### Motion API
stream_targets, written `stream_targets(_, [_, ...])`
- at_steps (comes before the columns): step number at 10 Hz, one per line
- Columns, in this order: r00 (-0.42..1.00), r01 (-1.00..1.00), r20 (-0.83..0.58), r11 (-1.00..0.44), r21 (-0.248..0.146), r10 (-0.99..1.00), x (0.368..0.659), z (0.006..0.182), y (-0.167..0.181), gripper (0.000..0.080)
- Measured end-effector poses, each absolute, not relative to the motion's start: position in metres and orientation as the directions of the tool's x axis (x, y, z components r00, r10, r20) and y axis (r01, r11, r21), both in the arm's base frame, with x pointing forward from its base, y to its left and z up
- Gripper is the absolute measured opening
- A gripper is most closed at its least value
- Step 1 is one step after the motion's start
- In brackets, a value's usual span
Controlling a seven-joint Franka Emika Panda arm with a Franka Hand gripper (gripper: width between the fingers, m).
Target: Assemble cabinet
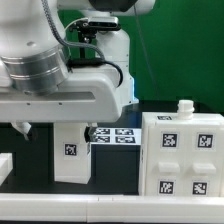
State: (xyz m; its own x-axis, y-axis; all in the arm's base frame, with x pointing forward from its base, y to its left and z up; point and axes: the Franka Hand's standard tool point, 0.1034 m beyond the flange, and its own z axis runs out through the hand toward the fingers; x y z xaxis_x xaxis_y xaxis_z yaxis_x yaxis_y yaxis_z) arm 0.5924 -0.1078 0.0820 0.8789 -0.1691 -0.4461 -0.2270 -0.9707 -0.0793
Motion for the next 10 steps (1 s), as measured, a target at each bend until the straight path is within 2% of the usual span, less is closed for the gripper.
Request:
stream_targets(2, [0.821, -0.278, -0.531, -0.959, -0.056, -0.207, 0.579, 0.075, -0.105, 0.0797])
stream_targets(6, [0.826, -0.273, -0.524, -0.961, -0.055, -0.205, 0.581, 0.071, -0.105, 0.0797])
stream_targets(10, [0.797, -0.274, -0.57, -0.96, -0.047, -0.2, 0.566, 0.044, -0.102, 0.0797])
